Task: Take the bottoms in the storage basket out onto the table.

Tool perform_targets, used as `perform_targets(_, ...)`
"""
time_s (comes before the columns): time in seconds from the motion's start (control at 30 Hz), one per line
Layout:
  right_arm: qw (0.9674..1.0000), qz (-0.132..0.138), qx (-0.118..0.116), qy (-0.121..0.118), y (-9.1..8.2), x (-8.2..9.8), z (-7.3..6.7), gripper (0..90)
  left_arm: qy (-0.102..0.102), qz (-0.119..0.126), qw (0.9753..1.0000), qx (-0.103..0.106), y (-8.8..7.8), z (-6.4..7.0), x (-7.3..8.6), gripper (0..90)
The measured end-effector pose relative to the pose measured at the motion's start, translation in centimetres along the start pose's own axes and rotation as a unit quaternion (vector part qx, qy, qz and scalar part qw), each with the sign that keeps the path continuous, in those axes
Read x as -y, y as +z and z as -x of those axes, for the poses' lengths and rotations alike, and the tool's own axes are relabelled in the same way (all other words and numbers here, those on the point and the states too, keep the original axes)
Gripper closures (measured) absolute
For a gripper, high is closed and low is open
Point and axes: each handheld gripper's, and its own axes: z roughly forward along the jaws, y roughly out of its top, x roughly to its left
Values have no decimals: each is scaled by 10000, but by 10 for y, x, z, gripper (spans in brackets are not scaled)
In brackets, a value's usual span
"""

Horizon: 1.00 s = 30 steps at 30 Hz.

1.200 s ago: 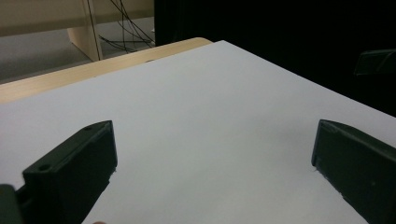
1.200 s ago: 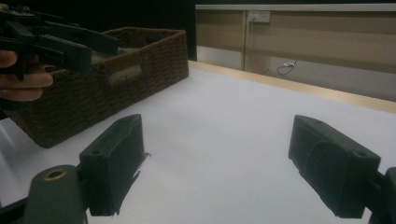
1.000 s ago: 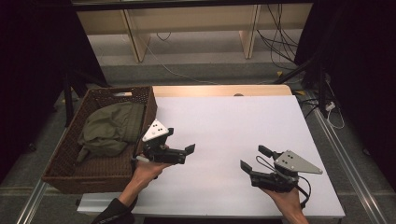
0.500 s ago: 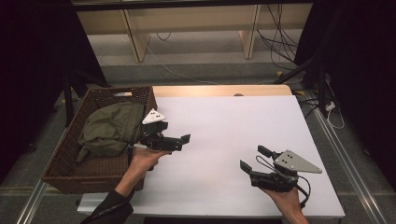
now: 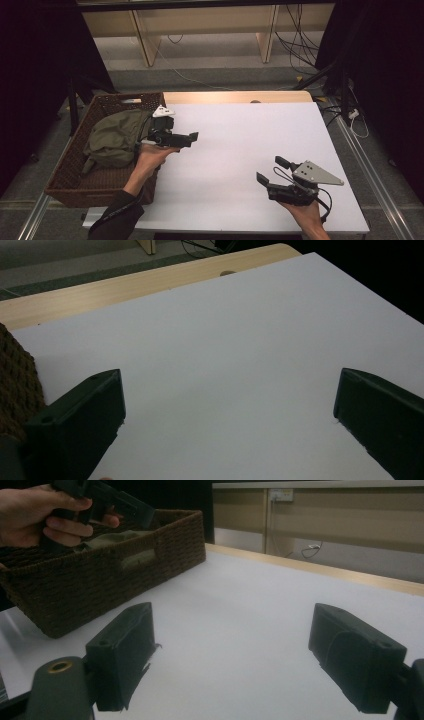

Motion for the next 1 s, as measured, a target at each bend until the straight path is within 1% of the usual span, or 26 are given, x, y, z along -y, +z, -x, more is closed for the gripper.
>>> perform_targets(0.13,10000,-12,-7,0,0,0,0,195,-6,-73,10000,-57,2,-8,-1,0)
perform_targets(0.23,10000,-6,-23,4,1,0,-1,195,-78,-37,9999,-87,1,-14,-2,0)
perform_targets(0.4,10000,-21,-45,4,1,0,0,195,-96,-4,9998,-197,-2,-22,-9,0)
perform_targets(0.47,10000,-18,-42,17,1,0,0,195,-109,-9,9997,-195,-1,-25,-11,0)
perform_targets(0.53,10000,-45,-33,12,1,1,-1,195,-92,-69,9996,-243,0,-28,-13,0)
perform_targets(0.67,10000,-35,-33,24,2,1,-1,195,-97,-101,9995,-290,0,-34,-13,1)
perform_targets(0.8,10000,-36,-40,17,2,1,-1,195,-90,-129,9991,-400,0,-41,-14,1)
perform_targets(0.87,10000,-39,-49,13,2,1,0,195,-162,-82,9989,-437,0,-44,-14,3)
perform_targets(1.0,10000,-39,-42,27,2,1,0,195,-194,-105,9985,-495,0,-51,-13,5)
